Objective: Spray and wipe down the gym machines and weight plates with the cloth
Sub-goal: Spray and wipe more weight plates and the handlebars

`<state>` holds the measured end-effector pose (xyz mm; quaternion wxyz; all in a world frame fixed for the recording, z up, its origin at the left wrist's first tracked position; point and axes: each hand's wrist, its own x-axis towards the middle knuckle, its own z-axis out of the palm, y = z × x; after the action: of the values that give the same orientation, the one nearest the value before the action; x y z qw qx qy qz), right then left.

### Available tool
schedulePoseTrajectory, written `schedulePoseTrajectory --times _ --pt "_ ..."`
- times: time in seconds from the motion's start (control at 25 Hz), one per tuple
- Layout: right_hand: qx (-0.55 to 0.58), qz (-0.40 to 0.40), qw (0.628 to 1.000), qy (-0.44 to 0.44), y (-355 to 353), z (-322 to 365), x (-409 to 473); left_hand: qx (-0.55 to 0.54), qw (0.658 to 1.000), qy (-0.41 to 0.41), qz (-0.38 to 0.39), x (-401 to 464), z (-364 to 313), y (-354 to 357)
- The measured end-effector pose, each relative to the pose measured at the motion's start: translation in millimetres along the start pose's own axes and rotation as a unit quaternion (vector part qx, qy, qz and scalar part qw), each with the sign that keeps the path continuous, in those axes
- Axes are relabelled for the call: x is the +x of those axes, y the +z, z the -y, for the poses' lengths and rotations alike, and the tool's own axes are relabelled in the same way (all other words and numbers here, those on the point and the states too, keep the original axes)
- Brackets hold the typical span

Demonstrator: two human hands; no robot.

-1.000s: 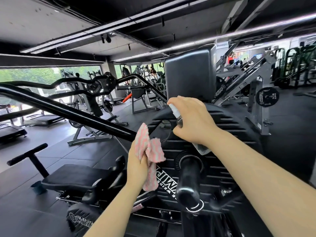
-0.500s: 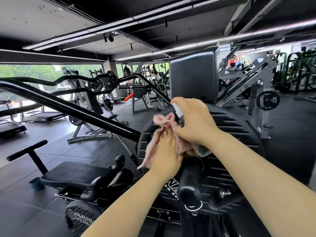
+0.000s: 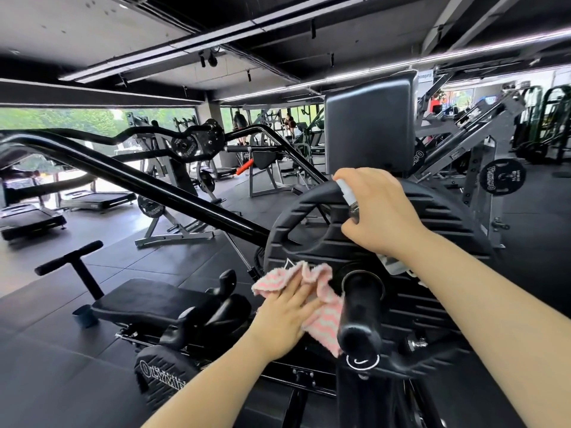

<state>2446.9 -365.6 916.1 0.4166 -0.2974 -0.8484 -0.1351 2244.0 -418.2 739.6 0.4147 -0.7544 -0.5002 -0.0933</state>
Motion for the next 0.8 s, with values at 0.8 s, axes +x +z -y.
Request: schedulePoseTrajectory --times 0.8 --pt "0.054 -0.06 0.991 0.106 -10 7 -2 -0.105 0.945 -0.271 -0.148 158 6 -79"
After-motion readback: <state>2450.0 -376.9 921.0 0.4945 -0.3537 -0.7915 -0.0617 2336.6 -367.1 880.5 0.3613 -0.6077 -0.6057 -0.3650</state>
